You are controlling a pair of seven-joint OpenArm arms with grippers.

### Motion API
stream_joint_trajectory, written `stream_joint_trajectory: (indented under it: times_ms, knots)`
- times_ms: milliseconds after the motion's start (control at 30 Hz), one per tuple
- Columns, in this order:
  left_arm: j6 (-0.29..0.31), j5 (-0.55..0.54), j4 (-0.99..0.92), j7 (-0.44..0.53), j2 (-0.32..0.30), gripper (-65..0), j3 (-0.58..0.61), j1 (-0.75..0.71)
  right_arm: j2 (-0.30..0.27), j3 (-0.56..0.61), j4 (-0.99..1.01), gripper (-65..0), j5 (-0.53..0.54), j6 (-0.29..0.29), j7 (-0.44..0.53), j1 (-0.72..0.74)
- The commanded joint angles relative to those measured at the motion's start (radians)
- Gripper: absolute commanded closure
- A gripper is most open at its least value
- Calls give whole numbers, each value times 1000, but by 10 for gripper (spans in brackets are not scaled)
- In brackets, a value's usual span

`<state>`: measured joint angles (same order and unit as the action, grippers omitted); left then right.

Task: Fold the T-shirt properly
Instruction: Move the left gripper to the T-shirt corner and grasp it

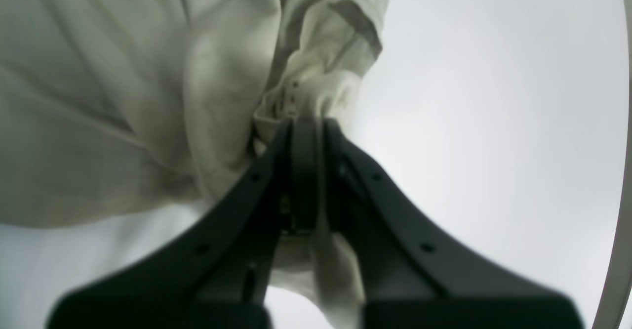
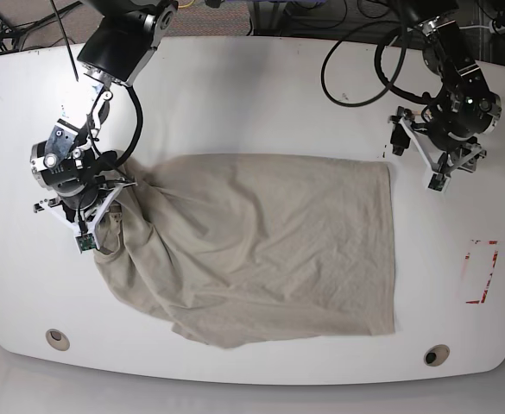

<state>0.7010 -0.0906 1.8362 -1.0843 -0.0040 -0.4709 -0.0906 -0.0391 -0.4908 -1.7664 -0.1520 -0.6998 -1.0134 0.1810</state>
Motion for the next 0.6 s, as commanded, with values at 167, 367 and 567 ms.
stream_joint_trajectory:
  times_ms: [167, 367, 567]
  knots:
    - [-3, -13, -194, 13, 22, -511, 1, 124, -9, 1, -22, 0, 10, 2, 18, 28]
    - [-3, -18, -321, 14, 23, -511, 1, 182, -9, 1, -22, 0, 10, 2, 18, 33]
    - [-3, -18, -392, 43, 40, -511, 1, 211, -9, 1, -22, 0, 10, 2, 20, 33]
